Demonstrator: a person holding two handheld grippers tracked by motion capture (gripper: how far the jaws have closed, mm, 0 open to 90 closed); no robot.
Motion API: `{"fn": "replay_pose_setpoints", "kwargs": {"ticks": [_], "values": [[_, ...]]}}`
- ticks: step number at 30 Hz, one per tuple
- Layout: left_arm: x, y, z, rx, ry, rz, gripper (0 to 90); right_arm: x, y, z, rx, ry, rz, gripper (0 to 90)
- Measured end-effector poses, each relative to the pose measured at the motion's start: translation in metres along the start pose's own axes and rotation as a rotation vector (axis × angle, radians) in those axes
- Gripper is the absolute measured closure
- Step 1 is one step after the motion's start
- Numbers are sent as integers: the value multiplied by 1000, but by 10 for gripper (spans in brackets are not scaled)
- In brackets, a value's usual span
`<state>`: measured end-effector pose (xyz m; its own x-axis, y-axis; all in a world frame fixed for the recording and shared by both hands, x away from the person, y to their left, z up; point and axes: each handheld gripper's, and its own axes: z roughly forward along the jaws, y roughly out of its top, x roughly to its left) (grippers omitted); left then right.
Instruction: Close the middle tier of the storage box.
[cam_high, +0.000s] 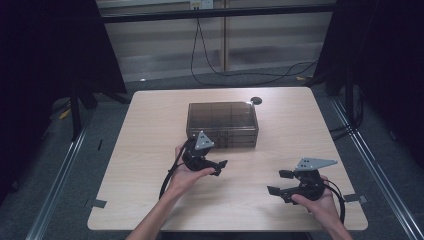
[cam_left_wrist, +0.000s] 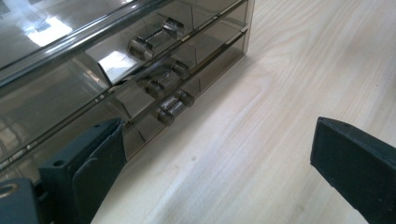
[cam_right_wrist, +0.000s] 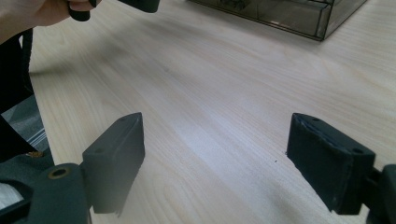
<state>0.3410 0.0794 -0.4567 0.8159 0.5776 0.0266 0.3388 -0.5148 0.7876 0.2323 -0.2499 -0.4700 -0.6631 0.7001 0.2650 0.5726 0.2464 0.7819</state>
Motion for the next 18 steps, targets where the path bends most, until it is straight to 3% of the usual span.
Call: {"fn": "replay_pose_setpoints", "kwargs": {"ticks": [6, 13, 18], "values": [[-1, -7, -12, -14, 4, -11, 26, 0, 0, 0, -2, -2, 0, 191], [-6, -17, -26, -28, 29, 20, 23, 0, 0, 1, -2, -3, 3, 191], [-7, -23, -34, -43, 24, 7, 23, 1, -1, 1, -1, -3, 2, 192]]}}
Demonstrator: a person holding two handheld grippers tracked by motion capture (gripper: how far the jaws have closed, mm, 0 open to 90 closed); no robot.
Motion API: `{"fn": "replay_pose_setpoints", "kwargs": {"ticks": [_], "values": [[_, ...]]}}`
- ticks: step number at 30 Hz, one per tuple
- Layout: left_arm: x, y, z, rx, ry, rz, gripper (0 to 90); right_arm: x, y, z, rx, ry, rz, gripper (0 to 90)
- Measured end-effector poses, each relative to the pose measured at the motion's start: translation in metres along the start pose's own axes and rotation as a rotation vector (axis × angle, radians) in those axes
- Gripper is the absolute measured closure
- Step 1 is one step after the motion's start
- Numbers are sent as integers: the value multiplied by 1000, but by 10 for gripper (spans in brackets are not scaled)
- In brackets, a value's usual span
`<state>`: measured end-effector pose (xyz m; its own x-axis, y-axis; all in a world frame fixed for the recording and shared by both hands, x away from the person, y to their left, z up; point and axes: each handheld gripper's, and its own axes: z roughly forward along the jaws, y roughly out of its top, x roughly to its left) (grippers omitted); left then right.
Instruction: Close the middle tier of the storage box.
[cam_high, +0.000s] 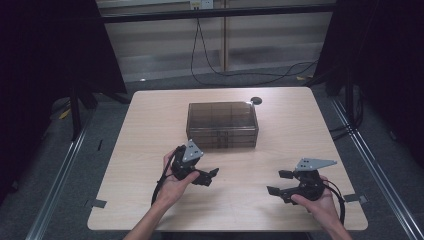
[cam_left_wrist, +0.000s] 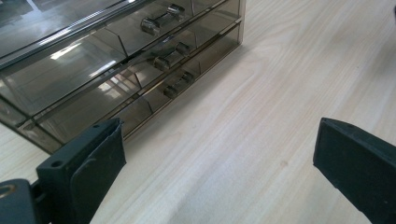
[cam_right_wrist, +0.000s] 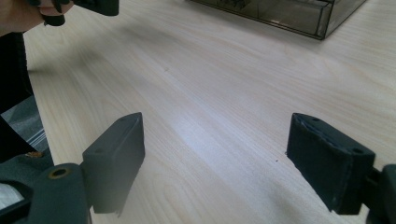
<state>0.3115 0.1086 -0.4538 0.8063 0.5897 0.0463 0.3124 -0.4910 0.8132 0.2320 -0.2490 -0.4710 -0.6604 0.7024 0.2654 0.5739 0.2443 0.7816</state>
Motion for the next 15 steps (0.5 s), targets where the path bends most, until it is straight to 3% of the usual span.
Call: {"fn": "replay_pose_setpoints", "kwargs": {"ticks": [2, 4, 7, 15], "values": [[0, -2, -3, 7, 22, 2, 24, 0, 0, 0, 1, -2, 2, 192], [-1, -6, -9, -27, 54, -7, 26, 0, 0, 0, 1, -3, 1, 192], [0, -11, -16, -52, 69, -26, 25, 0, 0, -1, 1, -3, 1, 192], [-2, -25, -34, -56, 54, -27, 26, -1, -1, -2, -4, -8, 4, 190]]}}
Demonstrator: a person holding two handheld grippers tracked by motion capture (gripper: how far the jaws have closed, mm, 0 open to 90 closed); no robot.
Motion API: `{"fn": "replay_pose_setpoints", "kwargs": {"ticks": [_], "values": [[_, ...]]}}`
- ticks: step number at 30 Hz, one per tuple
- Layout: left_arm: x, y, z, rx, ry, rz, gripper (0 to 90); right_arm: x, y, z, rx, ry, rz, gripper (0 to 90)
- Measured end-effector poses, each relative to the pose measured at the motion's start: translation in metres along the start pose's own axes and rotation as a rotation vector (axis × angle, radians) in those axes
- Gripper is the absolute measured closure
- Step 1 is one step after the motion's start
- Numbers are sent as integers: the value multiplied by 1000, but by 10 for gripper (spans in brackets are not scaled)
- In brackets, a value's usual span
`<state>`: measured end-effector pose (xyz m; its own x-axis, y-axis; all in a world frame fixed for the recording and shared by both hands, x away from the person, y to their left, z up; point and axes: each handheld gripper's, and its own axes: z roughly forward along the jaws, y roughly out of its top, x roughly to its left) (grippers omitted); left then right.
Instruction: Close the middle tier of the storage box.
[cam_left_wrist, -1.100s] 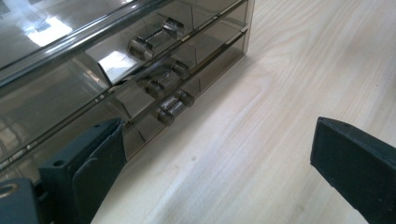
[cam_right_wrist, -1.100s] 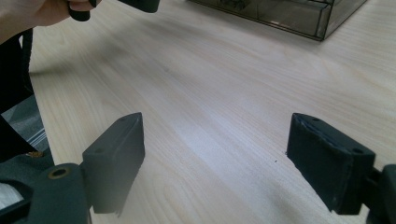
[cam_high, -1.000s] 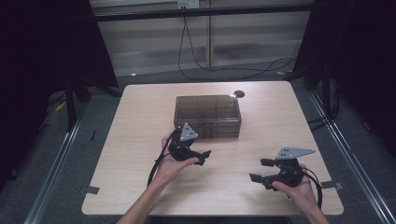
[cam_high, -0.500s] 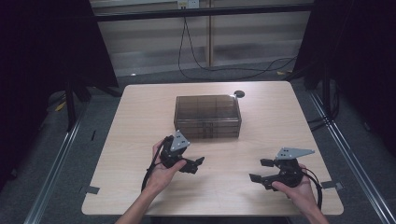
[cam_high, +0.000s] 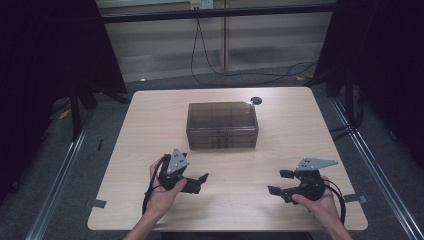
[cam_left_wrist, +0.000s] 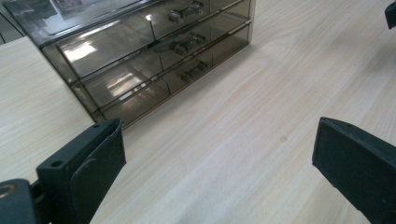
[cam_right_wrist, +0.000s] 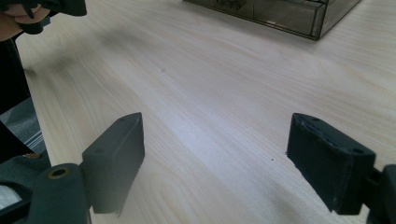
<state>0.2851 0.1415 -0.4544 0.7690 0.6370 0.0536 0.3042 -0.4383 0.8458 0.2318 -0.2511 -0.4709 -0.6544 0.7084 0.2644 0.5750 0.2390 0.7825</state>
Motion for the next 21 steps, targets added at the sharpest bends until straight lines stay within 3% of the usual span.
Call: {"fn": "replay_pose_setpoints", "kwargs": {"ticks": [9, 14, 21], "values": [[-5, -15, -15, 9, -31, -18, 25, 1, 0, -2, -2, -8, -1, 189], [-8, -25, -23, 23, -31, 0, 22, 1, -1, -3, -2, -11, 0, 190], [-5, -34, -27, 12, -36, -32, 26, 0, -1, -3, -2, -22, 1, 188]]}}
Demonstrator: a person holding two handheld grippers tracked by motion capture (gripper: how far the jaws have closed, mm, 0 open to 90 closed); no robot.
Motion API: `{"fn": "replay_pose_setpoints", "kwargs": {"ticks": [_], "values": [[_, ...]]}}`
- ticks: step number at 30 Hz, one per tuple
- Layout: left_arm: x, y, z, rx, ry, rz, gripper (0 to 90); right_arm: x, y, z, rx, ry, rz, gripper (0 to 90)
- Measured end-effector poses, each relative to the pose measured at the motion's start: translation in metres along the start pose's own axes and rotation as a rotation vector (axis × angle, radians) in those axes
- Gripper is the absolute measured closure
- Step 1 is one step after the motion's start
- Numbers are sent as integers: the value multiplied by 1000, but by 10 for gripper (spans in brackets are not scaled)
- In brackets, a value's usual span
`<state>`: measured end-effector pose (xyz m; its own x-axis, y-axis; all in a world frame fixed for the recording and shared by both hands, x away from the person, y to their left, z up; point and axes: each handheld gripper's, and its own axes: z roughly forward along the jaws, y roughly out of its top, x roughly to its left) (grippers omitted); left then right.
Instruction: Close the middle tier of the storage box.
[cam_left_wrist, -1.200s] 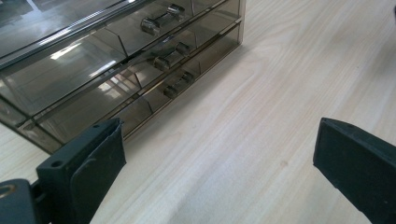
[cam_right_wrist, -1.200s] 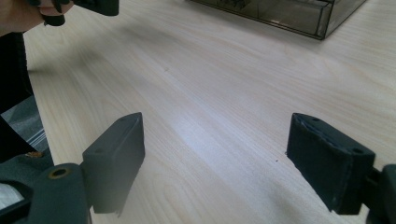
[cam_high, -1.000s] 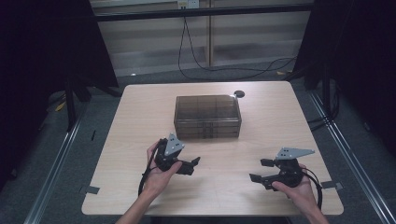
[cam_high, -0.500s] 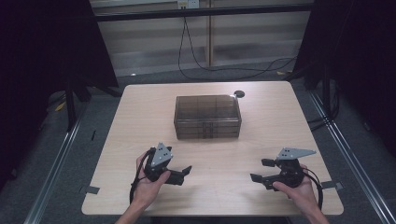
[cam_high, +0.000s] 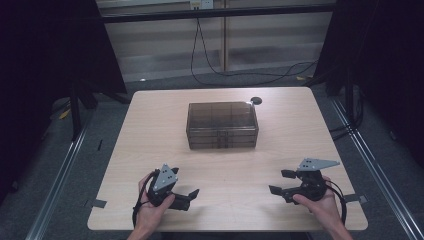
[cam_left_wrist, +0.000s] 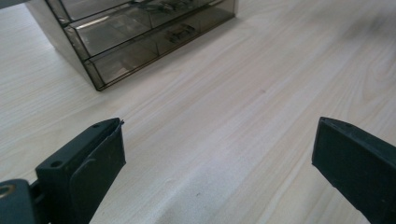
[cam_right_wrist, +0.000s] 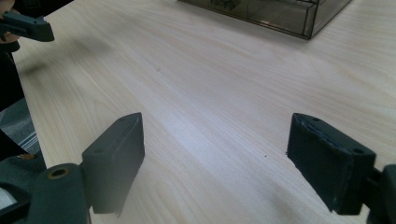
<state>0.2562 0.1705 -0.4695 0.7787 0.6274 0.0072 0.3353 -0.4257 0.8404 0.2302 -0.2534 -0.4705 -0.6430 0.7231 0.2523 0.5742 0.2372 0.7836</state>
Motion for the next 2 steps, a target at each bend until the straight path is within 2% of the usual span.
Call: {"fn": "replay_pose_setpoints", "kwargs": {"ticks": [2], "values": [[0, -1, 1, 0, -8, 6, 19, 0, 0, 0, 0, 8, 4, 184]]}}
